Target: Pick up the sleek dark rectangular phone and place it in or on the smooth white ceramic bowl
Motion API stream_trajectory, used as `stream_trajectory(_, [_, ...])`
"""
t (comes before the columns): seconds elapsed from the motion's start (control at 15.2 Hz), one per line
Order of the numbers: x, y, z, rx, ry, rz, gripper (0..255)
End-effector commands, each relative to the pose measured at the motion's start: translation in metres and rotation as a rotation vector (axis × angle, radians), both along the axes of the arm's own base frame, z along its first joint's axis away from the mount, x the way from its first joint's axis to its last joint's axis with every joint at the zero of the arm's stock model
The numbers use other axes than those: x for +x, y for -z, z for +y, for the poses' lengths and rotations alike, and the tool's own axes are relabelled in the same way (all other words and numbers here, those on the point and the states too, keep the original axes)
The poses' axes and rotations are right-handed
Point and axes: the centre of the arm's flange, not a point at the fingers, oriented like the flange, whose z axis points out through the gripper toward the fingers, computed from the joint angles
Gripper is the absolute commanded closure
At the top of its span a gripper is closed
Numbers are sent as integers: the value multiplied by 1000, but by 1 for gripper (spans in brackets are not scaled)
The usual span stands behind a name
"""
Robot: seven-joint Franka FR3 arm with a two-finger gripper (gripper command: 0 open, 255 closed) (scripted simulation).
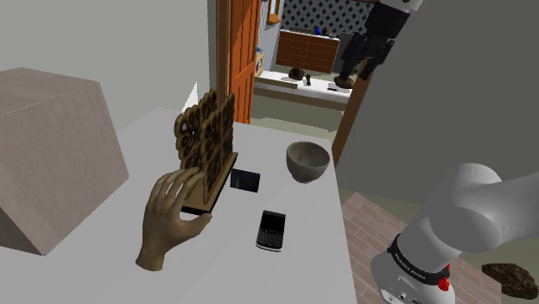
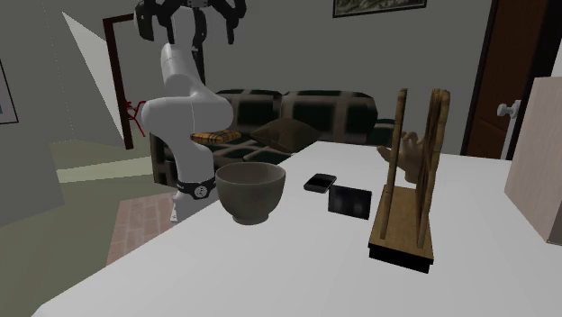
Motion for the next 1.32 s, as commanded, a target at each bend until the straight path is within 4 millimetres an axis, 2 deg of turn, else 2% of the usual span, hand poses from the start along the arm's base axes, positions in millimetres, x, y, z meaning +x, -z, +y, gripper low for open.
stream_trajectory(0.0, [0, 0, 0, 0, 0, 0, 0])
stream_trajectory(0.66, [-19, 95, 85, 39, 210, 63, 0])
stream_trajectory(1.25, [-26, 177, 166, 75, 399, 120, 0])
